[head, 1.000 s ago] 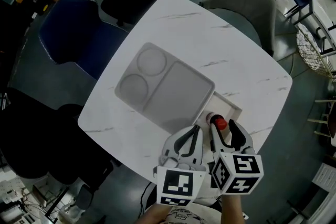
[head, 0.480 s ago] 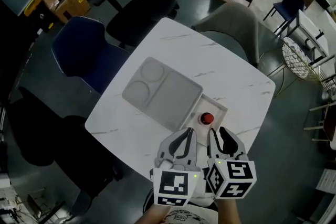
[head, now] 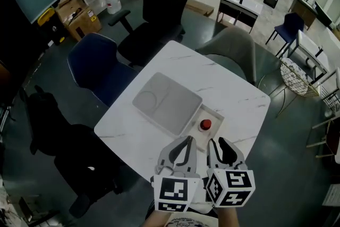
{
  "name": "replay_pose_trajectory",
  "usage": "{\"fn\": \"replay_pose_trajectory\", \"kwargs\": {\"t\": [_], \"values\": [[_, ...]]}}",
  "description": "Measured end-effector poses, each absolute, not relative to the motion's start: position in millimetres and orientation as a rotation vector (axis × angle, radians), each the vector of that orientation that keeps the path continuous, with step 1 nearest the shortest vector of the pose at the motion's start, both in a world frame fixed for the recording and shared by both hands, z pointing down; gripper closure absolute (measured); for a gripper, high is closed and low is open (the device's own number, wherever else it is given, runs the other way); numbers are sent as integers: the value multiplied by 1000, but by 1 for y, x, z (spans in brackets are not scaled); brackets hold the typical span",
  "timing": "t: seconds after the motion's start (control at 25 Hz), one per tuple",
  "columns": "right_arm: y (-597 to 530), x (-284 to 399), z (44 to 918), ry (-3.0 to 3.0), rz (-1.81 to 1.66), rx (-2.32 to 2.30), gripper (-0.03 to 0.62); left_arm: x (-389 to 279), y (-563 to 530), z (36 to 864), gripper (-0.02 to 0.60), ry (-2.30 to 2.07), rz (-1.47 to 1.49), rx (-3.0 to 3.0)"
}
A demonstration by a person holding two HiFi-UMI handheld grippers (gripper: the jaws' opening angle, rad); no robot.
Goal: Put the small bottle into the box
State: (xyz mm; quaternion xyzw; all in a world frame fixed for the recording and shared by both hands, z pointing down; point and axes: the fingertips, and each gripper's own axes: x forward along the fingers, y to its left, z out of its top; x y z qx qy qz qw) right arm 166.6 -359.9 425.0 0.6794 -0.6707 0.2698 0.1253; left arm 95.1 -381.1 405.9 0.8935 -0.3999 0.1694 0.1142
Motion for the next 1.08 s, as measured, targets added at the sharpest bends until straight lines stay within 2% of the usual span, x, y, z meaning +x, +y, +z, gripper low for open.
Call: {"fn": "replay_pose_trajectory", "kwargs": {"t": [1.08], "values": [[-322,141,372,-2117,620,1946,488,74,-341,343,561,-1346,371,2689]]}}
